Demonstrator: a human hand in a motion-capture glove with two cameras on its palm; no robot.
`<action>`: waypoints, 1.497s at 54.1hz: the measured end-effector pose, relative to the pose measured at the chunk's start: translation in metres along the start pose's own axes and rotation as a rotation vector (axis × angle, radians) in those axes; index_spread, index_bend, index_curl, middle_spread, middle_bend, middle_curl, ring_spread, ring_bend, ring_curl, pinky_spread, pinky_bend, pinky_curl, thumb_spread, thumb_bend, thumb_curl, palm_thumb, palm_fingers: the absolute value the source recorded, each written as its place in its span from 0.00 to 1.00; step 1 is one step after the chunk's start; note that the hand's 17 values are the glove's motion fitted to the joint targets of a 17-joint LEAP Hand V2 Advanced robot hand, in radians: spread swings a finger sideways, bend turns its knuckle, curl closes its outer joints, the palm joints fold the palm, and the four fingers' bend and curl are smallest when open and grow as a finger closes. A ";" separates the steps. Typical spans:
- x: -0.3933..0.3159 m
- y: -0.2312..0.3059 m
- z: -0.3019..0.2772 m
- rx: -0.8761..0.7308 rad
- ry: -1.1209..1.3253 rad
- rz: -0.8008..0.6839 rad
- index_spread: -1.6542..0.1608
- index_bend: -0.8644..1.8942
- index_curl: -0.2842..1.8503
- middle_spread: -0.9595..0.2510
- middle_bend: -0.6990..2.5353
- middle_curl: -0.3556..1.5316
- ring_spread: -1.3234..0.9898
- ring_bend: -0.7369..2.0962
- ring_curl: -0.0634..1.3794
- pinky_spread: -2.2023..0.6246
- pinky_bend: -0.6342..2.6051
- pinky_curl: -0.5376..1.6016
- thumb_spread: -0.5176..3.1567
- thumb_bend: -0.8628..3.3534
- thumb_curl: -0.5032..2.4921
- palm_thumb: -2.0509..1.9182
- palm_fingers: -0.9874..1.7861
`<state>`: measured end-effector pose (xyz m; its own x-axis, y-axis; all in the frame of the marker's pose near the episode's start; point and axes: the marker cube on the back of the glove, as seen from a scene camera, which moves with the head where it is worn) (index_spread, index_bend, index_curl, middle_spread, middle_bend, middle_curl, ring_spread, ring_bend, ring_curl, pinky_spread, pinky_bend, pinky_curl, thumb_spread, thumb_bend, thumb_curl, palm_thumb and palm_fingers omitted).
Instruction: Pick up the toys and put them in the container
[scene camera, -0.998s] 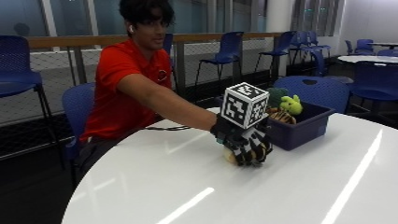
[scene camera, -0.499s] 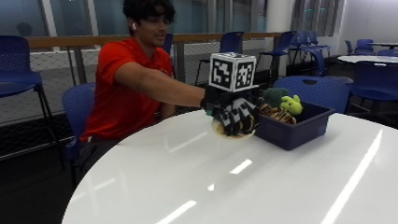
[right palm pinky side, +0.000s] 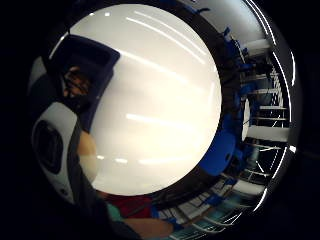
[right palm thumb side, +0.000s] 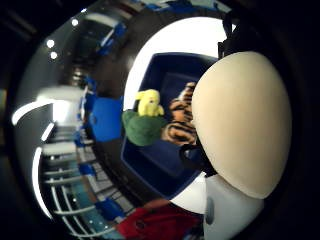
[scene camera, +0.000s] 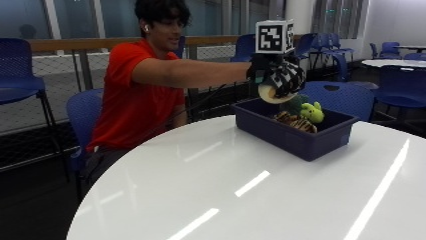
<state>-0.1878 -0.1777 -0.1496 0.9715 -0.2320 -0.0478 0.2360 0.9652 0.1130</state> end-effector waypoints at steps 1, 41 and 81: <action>-0.005 0.000 -0.002 0.004 0.001 -0.015 0.65 0.37 0.36 0.38 0.39 0.53 0.35 0.61 0.41 0.62 0.49 0.45 0.30 0.21 0.47 0.69 0.74; -0.098 0.018 0.018 -0.072 -0.024 -0.154 0.69 0.36 0.36 0.62 0.26 0.48 0.50 0.38 0.28 0.76 0.47 0.42 0.43 0.18 0.38 0.51 0.28; 0.027 0.125 0.011 0.006 -0.035 -0.047 0.71 0.37 0.30 0.73 0.26 0.37 0.57 0.32 0.25 0.81 0.42 0.39 0.44 0.19 0.26 0.50 0.31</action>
<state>-0.1322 -0.0648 -0.1263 0.9594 -0.2815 -0.0180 0.2816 0.9524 0.1171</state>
